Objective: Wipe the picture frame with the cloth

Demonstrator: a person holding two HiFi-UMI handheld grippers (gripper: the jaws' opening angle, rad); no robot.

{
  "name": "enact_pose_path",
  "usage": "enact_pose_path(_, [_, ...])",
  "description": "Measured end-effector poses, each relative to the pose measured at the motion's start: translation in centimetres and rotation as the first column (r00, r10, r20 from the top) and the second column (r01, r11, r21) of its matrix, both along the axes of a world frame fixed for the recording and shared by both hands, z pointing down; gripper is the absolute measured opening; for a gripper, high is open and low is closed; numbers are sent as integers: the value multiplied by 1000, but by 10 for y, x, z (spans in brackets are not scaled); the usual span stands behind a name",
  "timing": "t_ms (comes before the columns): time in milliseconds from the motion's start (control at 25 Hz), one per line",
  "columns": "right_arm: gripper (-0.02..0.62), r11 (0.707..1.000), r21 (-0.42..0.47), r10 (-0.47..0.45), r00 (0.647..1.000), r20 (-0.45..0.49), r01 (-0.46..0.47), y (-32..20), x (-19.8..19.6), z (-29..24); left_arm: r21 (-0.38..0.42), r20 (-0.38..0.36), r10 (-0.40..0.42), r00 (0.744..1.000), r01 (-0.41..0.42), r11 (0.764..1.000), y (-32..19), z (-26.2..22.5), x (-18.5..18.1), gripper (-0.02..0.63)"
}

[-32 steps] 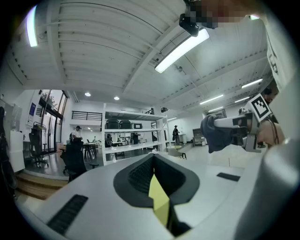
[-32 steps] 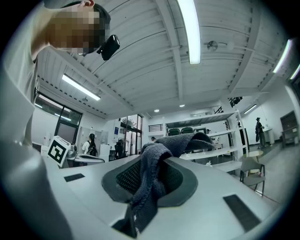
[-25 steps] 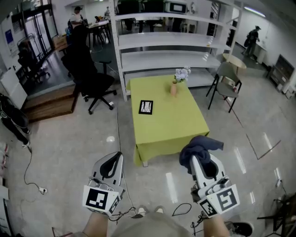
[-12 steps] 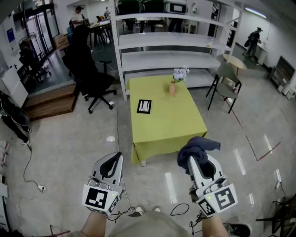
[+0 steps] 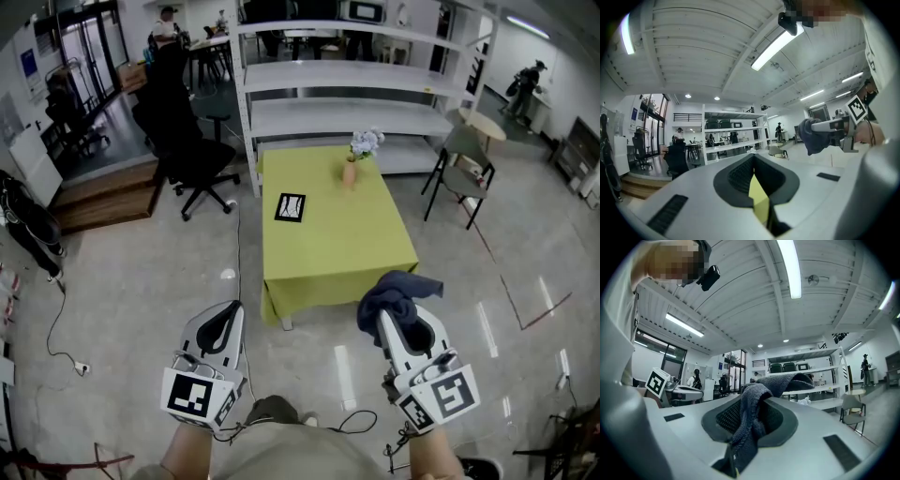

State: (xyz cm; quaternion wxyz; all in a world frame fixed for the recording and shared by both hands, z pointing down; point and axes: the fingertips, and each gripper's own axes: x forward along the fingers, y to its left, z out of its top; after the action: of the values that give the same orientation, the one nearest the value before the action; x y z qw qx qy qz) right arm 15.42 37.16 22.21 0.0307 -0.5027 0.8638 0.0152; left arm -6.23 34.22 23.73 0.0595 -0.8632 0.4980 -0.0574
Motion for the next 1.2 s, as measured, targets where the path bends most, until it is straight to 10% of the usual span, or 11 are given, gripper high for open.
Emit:
enact_pose_path(560, [74,1000,-22,5,1000,-18,-5,-42,8,31,-1,1,18,1000,-18,1000,-39,22,14,8])
enact_pose_path(1200, [75,996,-72,49,997,-56,-53,-187,-21,50,-48,-8,75,997,-75,996,-193,48,-10,8])
